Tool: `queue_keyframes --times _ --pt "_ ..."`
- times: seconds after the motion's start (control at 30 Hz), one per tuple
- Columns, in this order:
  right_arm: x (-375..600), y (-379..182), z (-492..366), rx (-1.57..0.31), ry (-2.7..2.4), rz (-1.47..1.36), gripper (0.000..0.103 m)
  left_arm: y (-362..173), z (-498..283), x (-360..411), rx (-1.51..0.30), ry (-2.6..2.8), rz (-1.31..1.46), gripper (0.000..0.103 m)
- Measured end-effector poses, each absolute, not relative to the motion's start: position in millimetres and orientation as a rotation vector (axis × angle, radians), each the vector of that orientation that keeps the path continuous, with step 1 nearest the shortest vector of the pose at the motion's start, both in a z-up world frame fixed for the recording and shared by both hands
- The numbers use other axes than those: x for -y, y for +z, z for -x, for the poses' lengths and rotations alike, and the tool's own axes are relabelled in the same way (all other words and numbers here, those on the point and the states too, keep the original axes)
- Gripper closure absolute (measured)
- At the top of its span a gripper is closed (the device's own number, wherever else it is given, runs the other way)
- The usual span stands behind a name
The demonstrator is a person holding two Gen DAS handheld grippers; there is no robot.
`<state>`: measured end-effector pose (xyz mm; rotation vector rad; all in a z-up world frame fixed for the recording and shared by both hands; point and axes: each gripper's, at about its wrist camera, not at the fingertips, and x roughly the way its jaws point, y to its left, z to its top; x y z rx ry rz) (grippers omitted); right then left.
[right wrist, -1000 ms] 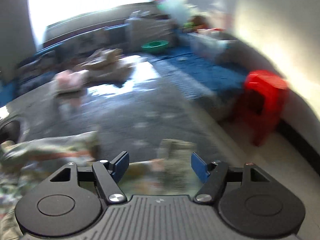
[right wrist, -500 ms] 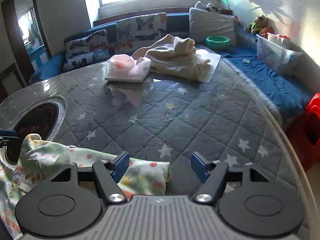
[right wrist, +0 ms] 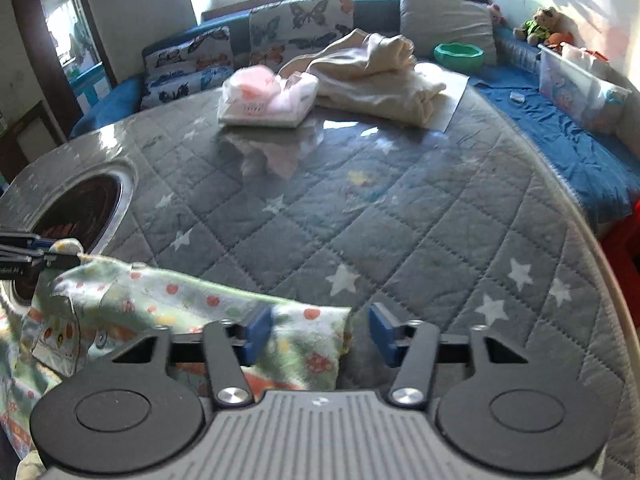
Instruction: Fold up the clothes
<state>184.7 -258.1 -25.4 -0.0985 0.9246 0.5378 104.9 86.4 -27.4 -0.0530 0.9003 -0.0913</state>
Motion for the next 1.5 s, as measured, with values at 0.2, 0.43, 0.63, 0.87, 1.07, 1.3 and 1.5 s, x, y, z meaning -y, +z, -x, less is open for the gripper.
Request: queue_keyframes --times 0.2,0.43,0.63,0.87,1.07,1.3,1.5 --pt "261 -12 -168 -0.864 0.571 0.091 0.09 -12 -90 -90 -0.813 -0.121 0.081 0.094" --pt "286 25 -117 -0.739 0.656 0.059 0.091 26 -36 -95 -0.655 -0.261 0.118 0.095" --pt "311 39 -48 -0.682 0.719 0.123 0.091 33 34 -84 -0.595 -0.412 0.031 0.095" --pt "319 4 -8 -0.857 0.78 0.204 0.085 0 84 -69 -0.702 -0.532 -0.084 0.093" --pt "342 16 -3 -0.89 0.799 0.118 0.076 -3 104 -81 -0.725 -0.515 -0.091 0.084" --pt "346 34 -32 -0.832 0.74 -0.027 0.06 19 91 -101 -0.687 -0.378 0.032 0.059" --pt "332 9 -51 -0.918 0.669 -0.036 0.06 -1 60 -103 -0.823 -0.272 0.179 0.055"
